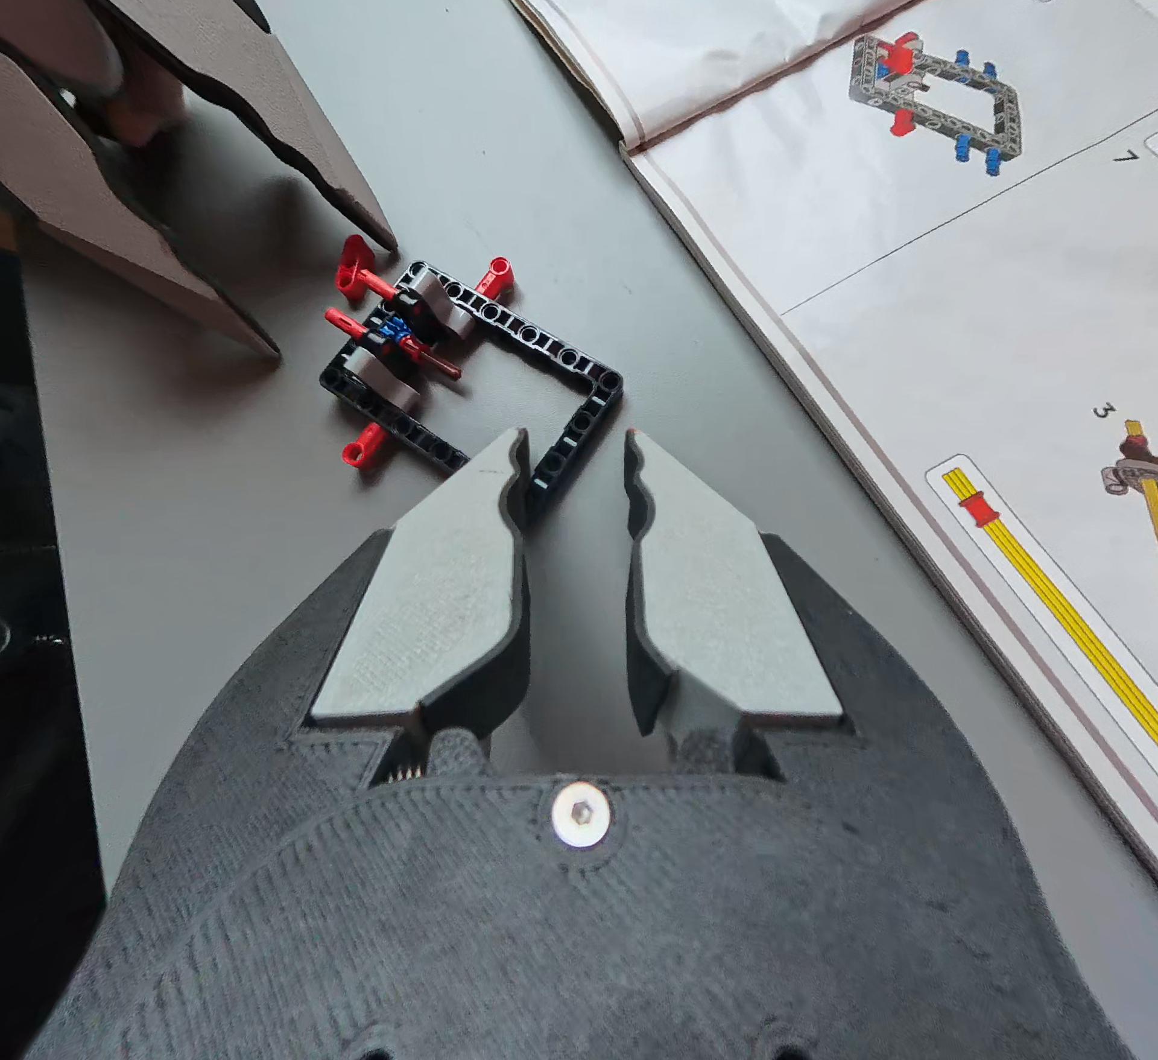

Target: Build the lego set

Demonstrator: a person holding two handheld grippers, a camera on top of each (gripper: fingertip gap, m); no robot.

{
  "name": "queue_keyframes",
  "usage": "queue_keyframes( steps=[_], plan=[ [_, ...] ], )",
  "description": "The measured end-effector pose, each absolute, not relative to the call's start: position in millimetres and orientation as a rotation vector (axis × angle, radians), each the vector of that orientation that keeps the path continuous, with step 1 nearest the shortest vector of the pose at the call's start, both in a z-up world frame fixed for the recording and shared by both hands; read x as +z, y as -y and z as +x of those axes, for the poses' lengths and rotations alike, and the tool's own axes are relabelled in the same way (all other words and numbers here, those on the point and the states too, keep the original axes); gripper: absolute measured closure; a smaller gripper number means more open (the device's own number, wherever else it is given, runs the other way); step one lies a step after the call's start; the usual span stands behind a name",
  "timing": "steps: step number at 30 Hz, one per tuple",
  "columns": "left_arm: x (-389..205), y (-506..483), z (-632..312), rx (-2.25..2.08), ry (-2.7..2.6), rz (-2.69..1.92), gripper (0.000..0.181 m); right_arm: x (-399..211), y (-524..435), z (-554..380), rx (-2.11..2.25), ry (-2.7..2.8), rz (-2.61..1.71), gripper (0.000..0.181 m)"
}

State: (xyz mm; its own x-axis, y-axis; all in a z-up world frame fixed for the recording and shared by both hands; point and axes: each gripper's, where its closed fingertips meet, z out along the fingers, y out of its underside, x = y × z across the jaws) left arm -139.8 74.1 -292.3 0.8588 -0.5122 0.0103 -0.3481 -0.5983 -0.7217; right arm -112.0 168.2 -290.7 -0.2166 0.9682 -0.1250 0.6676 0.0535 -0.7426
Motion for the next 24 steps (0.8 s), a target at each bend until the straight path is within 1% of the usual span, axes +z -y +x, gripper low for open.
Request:
queue_keyframes(
  steps=[2, 4, 10, 20, 22, 24],
  plan=[
    [-292.3, -74.0, -139.8, -0.280, -0.619, -2.269, 0.128, -291.6, -167.6, -112.4, 0.965, 1.939, -1.620, 0.160],
    [-292.3, -73.9, -139.7, -0.279, -0.621, -2.269, 0.128, -291.8, -166.0, -111.7, 0.969, 1.951, -1.613, 0.170],
    [-292.2, -73.9, -139.9, -0.288, -0.614, -2.269, 0.129, -276.8, -167.6, -115.2, 0.986, 1.883, -1.538, 0.178],
    [-292.2, -73.6, -139.2, -0.293, -0.619, -2.268, 0.130, -289.6, -177.1, -112.4, 0.870, 1.880, -1.601, 0.178],
    [-292.1, -73.6, -139.2, -0.294, -0.618, -2.268, 0.130, -291.3, -176.7, -111.0, 0.849, 1.885, -1.605, 0.177],
    [-292.1, -73.5, -139.2, -0.295, -0.618, -2.268, 0.130, -290.9, -178.6, -109.1, 0.831, 1.888, -1.590, 0.171]
  ],
)
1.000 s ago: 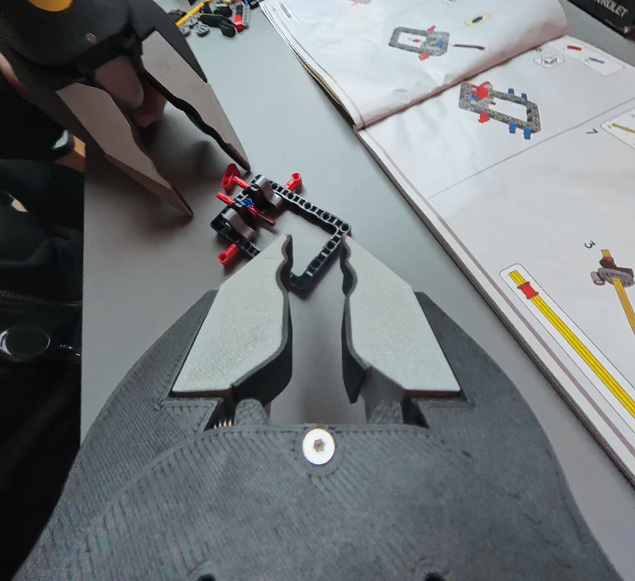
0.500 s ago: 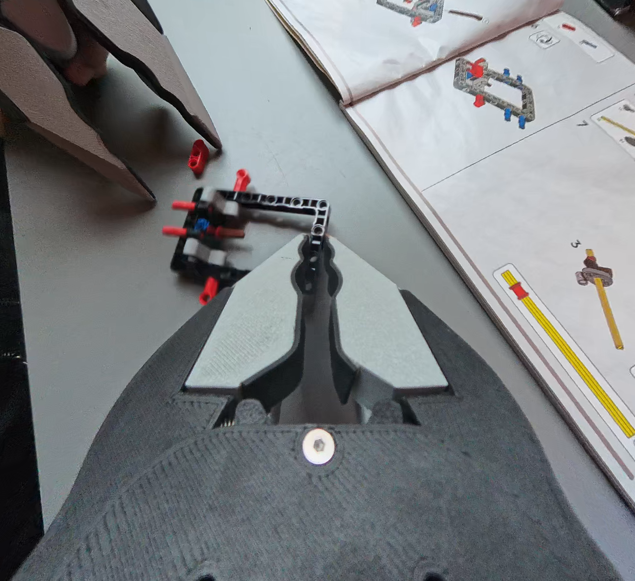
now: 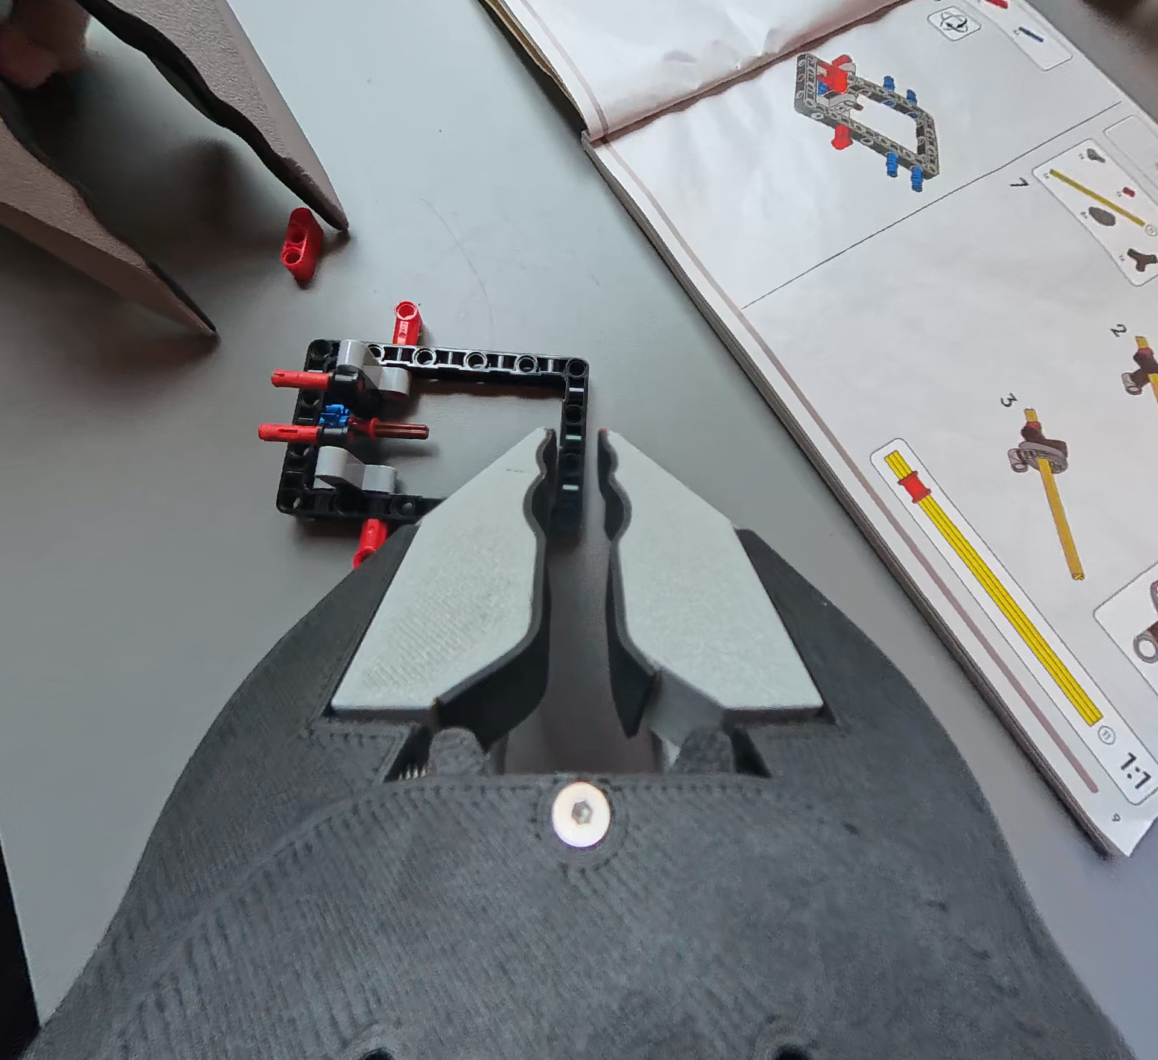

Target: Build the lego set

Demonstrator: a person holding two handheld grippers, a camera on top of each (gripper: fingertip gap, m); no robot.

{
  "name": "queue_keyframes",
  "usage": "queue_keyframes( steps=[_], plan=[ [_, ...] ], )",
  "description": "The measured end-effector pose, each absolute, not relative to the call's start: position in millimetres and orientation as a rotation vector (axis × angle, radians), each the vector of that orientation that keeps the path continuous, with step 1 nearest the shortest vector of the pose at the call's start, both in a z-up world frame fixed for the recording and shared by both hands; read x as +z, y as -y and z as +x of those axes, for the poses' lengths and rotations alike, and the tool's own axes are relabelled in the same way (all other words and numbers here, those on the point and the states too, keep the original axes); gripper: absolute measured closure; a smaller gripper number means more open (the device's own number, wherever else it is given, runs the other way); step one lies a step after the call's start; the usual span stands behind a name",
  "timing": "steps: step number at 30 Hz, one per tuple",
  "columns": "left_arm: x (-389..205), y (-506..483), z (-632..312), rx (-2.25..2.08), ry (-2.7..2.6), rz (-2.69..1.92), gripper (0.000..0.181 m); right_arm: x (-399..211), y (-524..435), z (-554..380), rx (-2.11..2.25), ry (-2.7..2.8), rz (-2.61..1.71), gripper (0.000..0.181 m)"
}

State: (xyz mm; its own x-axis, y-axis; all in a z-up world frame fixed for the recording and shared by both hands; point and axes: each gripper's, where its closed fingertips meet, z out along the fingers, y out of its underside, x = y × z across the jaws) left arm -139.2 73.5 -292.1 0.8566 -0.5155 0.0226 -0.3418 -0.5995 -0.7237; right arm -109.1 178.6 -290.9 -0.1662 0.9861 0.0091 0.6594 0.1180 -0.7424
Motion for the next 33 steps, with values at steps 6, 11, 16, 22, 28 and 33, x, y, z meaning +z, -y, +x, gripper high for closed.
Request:
queue_keyframes(
  steps=[6, 11, 16, 22, 28, 33],
  plan=[
    [-292.1, -73.6, -139.1, -0.297, -0.618, -2.268, 0.130, -275.4, -168.1, -108.5, 1.032, 1.886, -1.576, 0.154],
    [-292.1, -73.6, -139.2, -0.297, -0.617, -2.268, 0.130, -281.7, -163.1, -114.0, 0.974, 1.927, -1.571, 0.129],
    [-291.9, -73.6, -139.2, -0.303, -0.615, -2.268, 0.130, -290.8, -156.1, -115.6, 0.934, 1.990, -1.556, 0.118],
    [-291.8, -73.7, -139.2, -0.309, -0.612, -2.269, 0.130, -289.7, -156.5, -112.7, 0.933, 1.995, -1.539, 0.121],
    [-291.5, -73.7, -139.3, -0.317, -0.608, -2.269, 0.130, -289.6, -154.8, -107.4, 0.929, 2.014, -1.518, 0.121],
    [-291.2, -73.6, -139.2, -0.326, -0.604, -2.269, 0.130, -286.5, -155.7, -103.3, 0.932, 2.021, -1.497, 0.120]
  ],
)
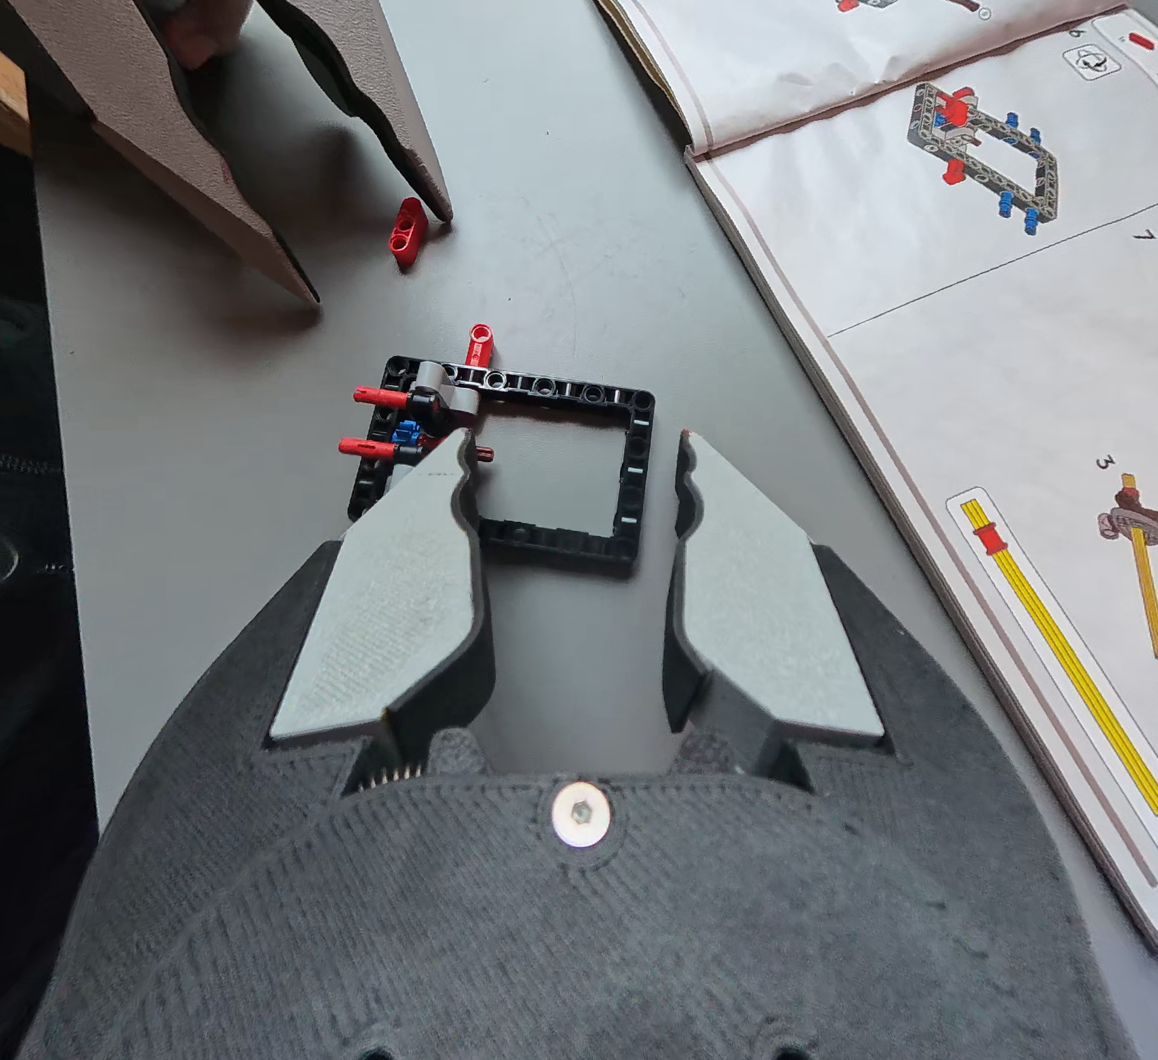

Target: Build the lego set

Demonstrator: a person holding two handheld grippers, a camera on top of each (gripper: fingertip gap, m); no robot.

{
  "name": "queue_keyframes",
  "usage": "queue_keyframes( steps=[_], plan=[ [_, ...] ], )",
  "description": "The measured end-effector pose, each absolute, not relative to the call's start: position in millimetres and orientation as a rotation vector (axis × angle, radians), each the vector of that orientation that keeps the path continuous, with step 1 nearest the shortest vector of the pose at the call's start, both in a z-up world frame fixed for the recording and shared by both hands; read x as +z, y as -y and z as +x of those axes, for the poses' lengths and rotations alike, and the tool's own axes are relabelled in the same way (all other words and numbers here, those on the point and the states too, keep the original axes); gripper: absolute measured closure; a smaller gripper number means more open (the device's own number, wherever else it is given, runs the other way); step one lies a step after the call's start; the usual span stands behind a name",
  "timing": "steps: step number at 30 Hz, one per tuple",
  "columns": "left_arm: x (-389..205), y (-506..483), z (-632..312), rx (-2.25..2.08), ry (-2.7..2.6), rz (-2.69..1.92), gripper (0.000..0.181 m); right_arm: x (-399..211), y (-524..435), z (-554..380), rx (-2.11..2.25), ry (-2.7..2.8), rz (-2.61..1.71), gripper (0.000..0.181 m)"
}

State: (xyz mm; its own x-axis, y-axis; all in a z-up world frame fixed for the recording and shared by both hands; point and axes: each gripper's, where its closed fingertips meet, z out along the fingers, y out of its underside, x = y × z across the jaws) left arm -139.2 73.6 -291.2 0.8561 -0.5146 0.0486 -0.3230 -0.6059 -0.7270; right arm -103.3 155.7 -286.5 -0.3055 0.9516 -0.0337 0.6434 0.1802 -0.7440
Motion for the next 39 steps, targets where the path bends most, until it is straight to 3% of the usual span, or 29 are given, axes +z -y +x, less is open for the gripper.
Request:
queue_keyframes(
  steps=[39],
  plan=[
    [-291.1, -73.6, -139.6, -0.332, -0.598, -2.270, 0.130, -275.6, -161.5, -105.7, 1.038, 1.937, -1.491, 0.125]
  ],
)
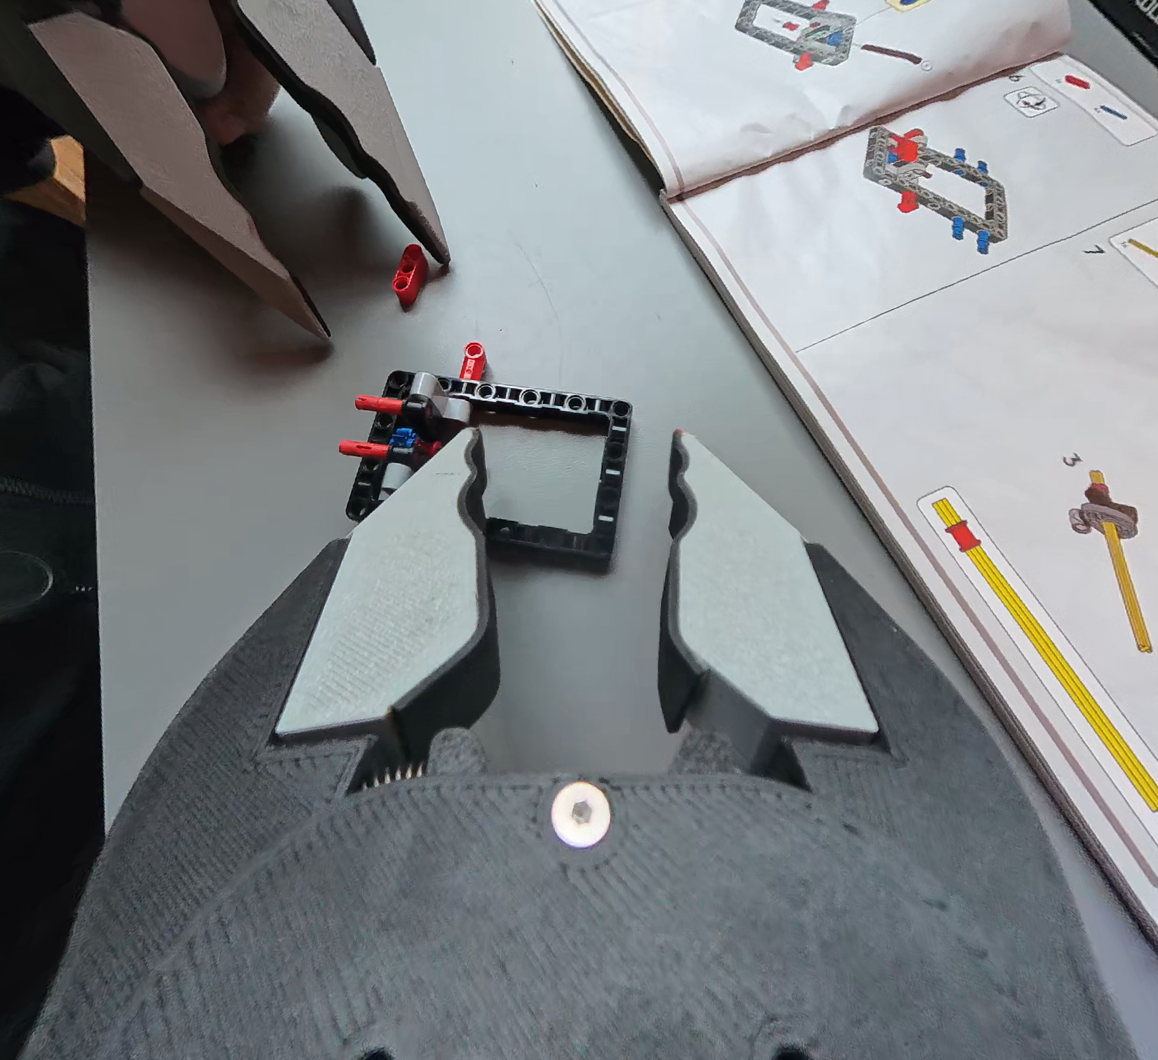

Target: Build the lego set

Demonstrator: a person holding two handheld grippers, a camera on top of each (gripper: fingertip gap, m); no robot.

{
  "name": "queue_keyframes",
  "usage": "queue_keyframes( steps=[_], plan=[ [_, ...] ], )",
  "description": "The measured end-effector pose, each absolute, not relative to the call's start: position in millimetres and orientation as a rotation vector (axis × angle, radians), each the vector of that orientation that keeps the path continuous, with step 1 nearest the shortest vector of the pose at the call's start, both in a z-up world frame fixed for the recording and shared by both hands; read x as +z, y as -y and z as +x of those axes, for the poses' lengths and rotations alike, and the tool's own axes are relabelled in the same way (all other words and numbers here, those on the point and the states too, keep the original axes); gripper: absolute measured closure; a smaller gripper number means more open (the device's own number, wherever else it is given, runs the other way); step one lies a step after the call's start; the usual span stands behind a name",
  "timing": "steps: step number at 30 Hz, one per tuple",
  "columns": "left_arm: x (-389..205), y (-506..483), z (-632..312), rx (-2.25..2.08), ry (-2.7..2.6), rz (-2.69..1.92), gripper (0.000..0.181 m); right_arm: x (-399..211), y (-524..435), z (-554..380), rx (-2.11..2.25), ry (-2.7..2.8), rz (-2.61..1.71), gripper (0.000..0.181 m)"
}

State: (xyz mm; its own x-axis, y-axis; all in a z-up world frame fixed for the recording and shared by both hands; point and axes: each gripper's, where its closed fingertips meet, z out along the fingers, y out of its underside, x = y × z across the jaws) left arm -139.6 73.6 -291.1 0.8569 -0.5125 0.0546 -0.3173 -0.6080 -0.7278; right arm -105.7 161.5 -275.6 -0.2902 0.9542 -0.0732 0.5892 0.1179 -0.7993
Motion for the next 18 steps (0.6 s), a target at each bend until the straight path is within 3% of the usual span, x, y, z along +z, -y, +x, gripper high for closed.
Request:
queue_keyframes(
  steps=[5, 18],
  plan=[
    [-291.3, -73.6, -139.6, -0.316, -0.605, -2.268, 0.139, -265.9, -172.5, -106.2, 1.123, 1.831, -1.516, 0.128],
    [-290.9, -69.5, -139.8, -0.336, -0.603, -2.269, 0.133, -288.7, -166.2, -92.1, 1.025, 1.953, -1.614, 0.136]
  ],
)
